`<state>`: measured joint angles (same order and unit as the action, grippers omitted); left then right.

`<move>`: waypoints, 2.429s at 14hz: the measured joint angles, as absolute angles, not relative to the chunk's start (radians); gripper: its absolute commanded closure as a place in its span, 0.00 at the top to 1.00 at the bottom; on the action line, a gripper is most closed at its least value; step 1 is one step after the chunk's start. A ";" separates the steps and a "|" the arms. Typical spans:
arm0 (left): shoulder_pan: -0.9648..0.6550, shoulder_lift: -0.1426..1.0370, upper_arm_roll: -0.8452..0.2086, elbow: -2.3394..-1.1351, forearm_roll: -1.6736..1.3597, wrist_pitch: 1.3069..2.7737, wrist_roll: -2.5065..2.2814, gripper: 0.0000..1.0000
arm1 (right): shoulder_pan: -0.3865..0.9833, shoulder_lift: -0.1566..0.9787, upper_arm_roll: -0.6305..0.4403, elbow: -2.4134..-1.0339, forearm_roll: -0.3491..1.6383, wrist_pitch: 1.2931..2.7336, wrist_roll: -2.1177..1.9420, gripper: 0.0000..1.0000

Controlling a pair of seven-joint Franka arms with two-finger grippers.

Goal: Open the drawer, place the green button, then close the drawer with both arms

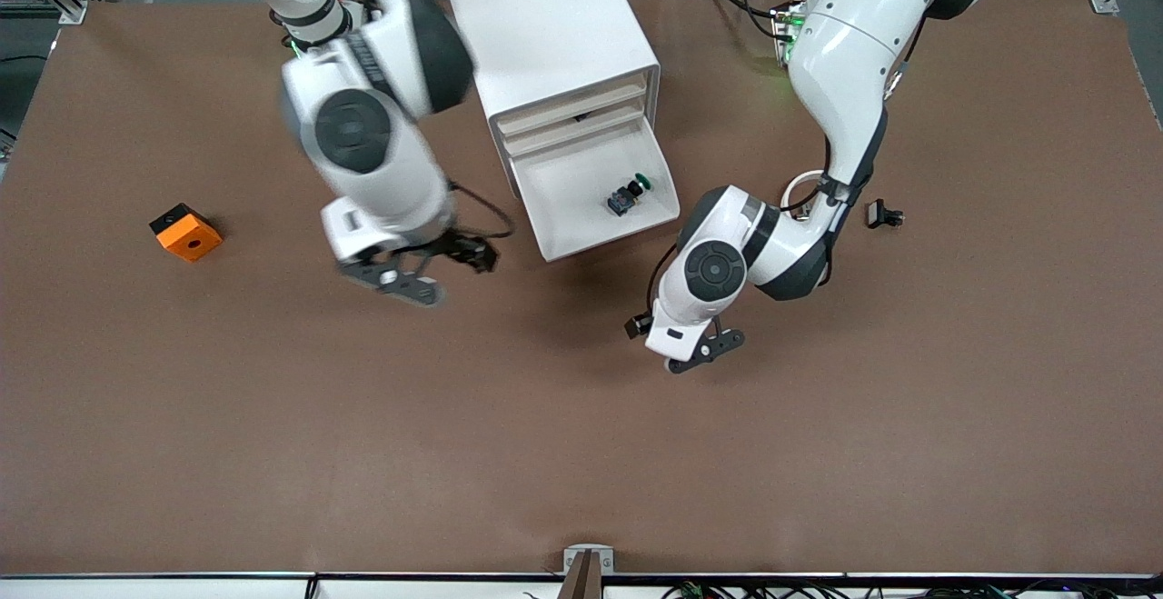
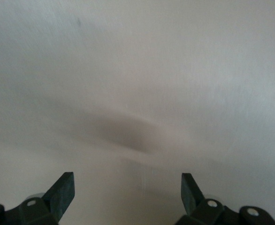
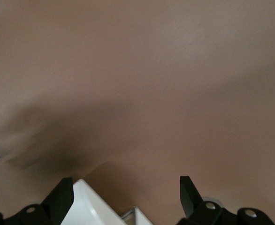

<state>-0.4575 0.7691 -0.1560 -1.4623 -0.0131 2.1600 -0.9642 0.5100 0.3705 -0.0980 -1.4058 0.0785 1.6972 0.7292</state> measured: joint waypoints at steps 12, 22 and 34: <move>-0.473 0.751 -0.302 -1.540 -0.014 2.065 -1.045 1.00 | -0.013 0.278 -0.102 -1.312 0.043 1.426 0.005 1.00; -0.479 0.749 -0.369 -1.553 -0.147 1.905 -1.122 1.00 | -0.044 0.258 -0.088 -1.219 -0.001 1.288 -0.041 1.00; -0.518 0.758 -0.405 -1.573 -0.226 1.893 -1.193 1.00 | -0.083 0.080 -0.087 -1.312 0.033 1.208 -0.046 1.00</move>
